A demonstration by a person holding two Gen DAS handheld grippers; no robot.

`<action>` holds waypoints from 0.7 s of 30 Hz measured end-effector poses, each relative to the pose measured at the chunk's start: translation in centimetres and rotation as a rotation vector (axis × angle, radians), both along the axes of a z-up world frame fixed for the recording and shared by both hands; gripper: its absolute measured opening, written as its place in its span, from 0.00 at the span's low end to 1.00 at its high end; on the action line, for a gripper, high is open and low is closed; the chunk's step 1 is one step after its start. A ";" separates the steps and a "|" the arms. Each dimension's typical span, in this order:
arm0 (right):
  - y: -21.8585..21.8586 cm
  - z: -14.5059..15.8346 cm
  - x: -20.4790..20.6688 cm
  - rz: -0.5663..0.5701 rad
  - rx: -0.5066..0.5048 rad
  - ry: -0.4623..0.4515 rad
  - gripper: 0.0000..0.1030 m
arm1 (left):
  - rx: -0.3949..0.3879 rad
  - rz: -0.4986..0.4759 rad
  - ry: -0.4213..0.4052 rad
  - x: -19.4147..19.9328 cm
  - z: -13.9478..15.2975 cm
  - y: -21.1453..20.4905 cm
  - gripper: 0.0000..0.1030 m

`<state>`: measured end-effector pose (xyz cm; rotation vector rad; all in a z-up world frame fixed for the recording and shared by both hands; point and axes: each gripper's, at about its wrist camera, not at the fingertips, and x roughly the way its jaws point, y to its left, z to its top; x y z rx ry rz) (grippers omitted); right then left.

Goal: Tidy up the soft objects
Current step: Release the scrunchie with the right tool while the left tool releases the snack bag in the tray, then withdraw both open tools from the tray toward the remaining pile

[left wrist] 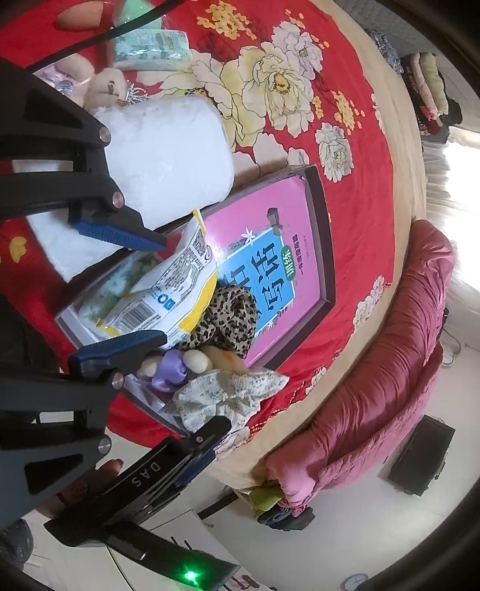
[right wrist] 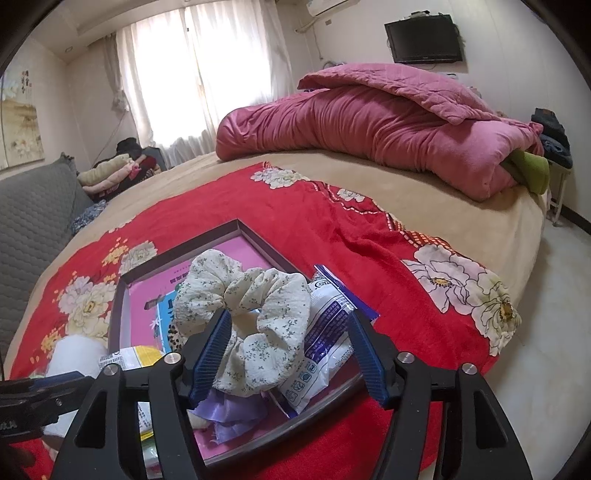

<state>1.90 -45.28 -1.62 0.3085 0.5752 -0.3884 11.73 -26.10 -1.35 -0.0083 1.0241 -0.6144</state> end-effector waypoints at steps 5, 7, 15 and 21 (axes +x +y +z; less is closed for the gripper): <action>0.0 0.3 -0.3 -0.014 -0.004 0.000 0.68 | 0.013 0.002 -0.035 -0.9 0.7 -0.1 0.51; -0.2 0.4 -0.5 -0.027 -0.005 0.000 0.69 | 0.025 0.003 -0.058 -1.5 1.0 -0.1 0.53; -0.2 1.0 -1.4 -0.051 -0.021 -0.011 0.69 | 0.075 -0.007 -0.104 -3.4 1.7 0.0 0.55; 1.5 2.2 -1.9 -0.014 -0.044 -0.037 0.71 | 0.100 0.007 -0.133 -4.2 2.4 0.7 0.56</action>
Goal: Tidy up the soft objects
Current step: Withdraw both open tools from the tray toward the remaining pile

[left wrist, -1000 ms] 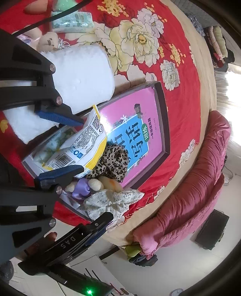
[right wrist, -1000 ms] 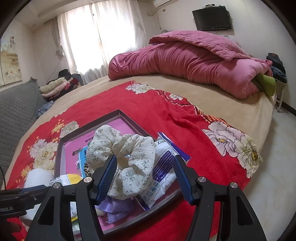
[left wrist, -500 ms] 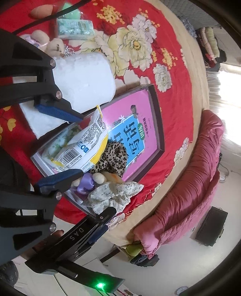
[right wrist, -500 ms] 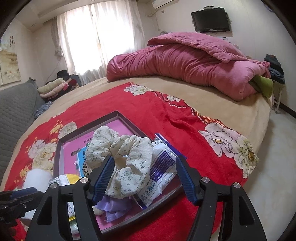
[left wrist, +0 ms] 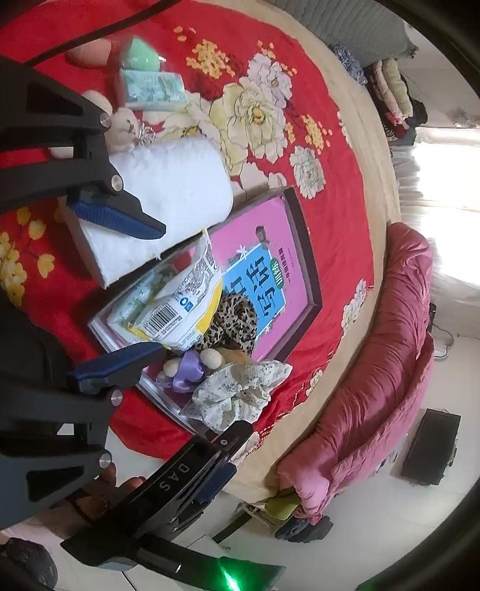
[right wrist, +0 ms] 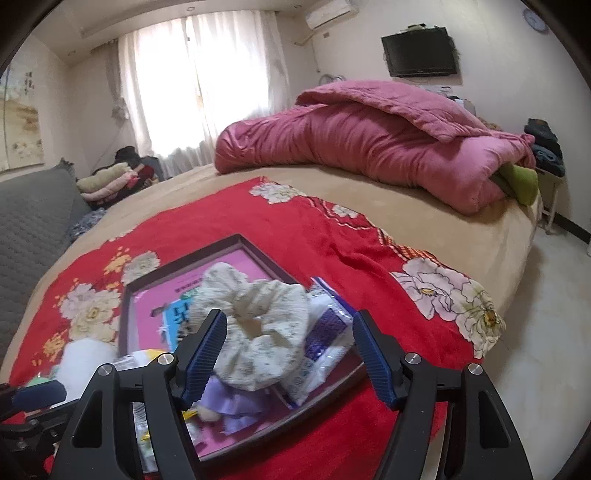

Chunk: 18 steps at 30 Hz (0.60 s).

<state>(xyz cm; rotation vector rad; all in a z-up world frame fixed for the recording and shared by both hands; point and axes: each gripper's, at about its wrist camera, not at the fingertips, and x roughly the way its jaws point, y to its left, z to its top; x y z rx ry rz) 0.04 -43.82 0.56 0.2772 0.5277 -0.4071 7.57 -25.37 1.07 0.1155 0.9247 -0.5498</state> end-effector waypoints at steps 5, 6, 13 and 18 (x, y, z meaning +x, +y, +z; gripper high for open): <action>1.4 0.6 -0.3 0.018 -0.029 0.002 0.72 | 0.009 0.013 -0.022 -0.5 0.8 0.7 0.56; 1.6 0.8 -0.3 0.022 -0.037 0.001 0.72 | 0.012 0.018 -0.027 -0.6 1.0 0.9 0.56; 2.7 1.6 -1.0 0.036 -0.052 -0.015 0.73 | 0.009 0.039 -0.041 -1.3 1.7 2.4 0.56; 3.6 1.9 -1.4 0.040 -0.083 -0.005 0.73 | 0.002 0.050 -0.047 -1.7 2.2 3.4 0.56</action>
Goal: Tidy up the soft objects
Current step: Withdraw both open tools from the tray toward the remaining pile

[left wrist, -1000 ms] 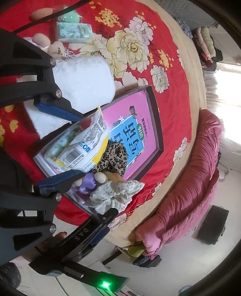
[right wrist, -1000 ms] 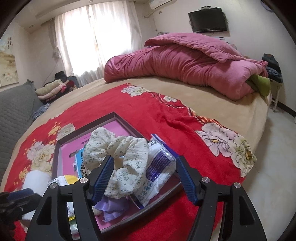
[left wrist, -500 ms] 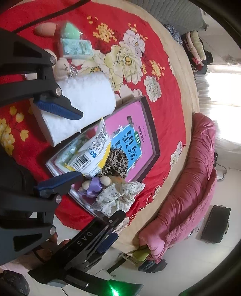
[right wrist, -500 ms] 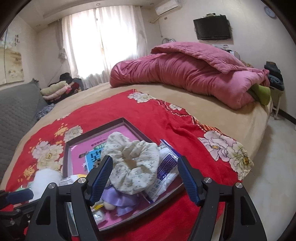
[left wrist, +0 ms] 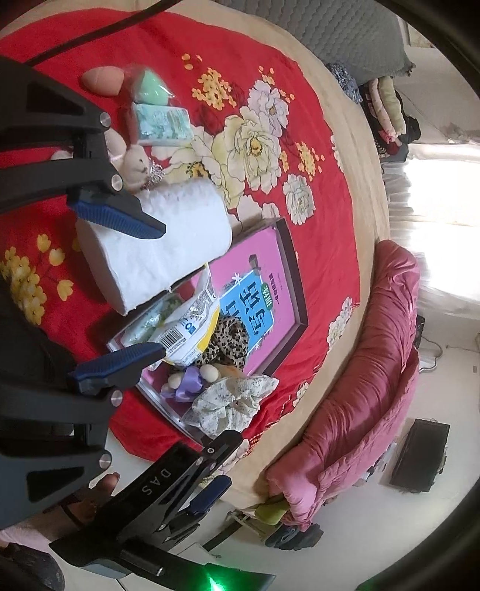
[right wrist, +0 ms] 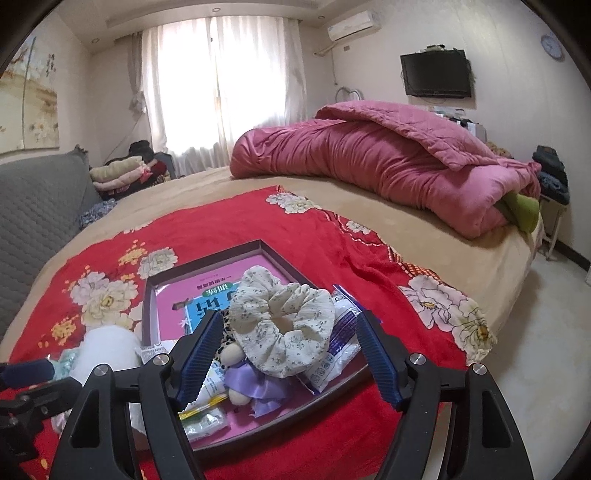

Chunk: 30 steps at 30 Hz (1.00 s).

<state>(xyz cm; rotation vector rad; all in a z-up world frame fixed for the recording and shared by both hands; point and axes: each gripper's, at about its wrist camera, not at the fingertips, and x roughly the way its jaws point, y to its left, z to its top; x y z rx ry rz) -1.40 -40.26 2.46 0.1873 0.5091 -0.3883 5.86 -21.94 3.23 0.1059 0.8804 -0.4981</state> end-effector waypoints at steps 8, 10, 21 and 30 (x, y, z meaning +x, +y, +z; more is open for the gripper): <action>1.9 1.9 -1.2 0.040 -0.011 -0.035 0.74 | -0.010 0.013 -0.015 -0.9 0.9 1.7 0.56; 2.7 2.4 -1.4 0.059 -0.021 -0.042 0.74 | -0.016 0.020 -0.017 -1.0 1.1 2.1 0.56; 6.6 4.9 -2.9 0.138 -0.046 -0.075 0.74 | -0.037 0.054 -0.041 -2.4 2.6 5.2 0.56; 10.1 6.3 -3.5 0.228 -0.092 -0.088 0.74 | -0.052 0.100 -0.057 -3.5 3.4 8.4 0.56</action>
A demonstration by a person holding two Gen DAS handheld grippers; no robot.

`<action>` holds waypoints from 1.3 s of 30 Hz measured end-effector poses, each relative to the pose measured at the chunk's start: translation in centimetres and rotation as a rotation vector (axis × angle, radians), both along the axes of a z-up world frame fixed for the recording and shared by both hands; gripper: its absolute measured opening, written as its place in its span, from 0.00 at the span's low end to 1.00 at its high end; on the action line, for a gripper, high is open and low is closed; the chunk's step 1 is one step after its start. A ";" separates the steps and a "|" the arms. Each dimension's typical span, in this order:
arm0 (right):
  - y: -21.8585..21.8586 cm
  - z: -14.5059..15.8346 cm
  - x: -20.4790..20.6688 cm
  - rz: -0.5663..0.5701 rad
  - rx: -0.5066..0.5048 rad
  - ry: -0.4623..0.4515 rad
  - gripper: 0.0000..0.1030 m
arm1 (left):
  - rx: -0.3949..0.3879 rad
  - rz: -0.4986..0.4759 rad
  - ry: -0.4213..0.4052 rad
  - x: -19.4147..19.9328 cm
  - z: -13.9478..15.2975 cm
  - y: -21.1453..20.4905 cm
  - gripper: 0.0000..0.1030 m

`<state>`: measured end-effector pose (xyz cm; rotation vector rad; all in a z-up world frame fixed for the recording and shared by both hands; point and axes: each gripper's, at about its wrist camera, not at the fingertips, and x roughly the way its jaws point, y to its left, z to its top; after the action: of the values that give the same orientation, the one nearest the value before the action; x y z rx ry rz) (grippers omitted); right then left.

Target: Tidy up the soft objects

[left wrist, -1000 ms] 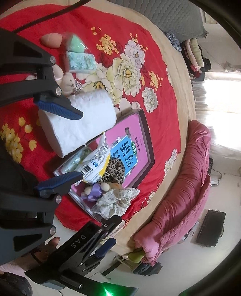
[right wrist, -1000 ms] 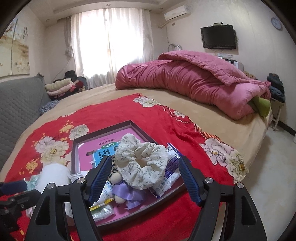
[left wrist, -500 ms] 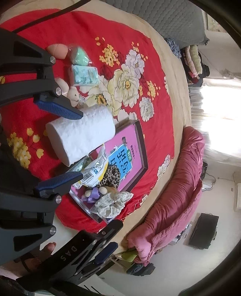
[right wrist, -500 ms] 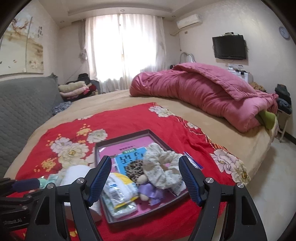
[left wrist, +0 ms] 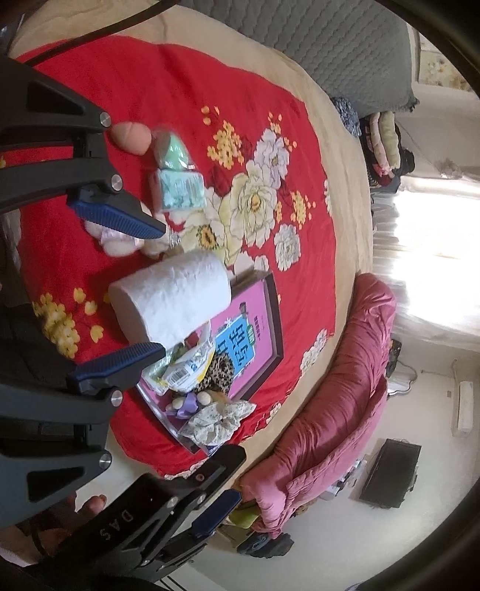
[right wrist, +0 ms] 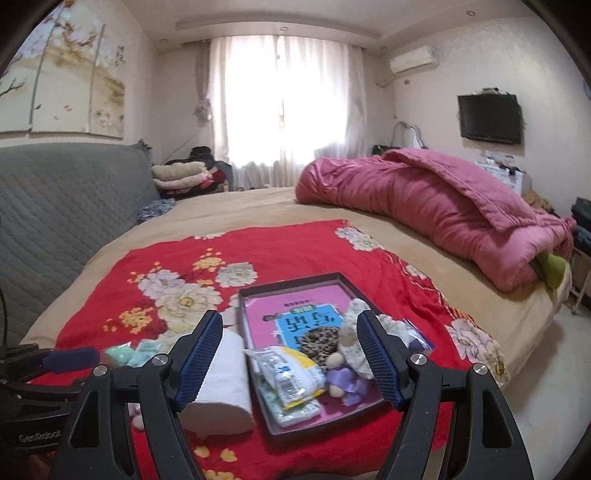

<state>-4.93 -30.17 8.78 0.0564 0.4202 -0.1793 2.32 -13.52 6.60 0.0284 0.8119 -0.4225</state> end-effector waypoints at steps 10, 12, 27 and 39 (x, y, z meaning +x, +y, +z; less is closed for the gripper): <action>3.3 1.0 -0.4 0.081 -0.022 -0.003 0.74 | -0.023 0.108 -0.002 -0.9 0.3 6.0 0.56; 4.0 1.0 -0.3 0.106 -0.017 0.002 0.74 | -0.025 0.127 -0.002 -1.1 0.3 7.2 0.56; 9.7 0.1 -0.1 0.273 -0.011 0.060 0.74 | -0.009 0.215 0.004 -1.9 -0.1 12.0 0.56; 12.6 -2.1 0.4 0.354 -0.019 0.137 0.74 | -0.022 0.238 0.043 -1.3 -2.2 13.1 0.56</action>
<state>-4.50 -17.53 6.72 -0.0498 0.5579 0.1625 1.02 -0.43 4.35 -0.0976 0.8419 -0.2072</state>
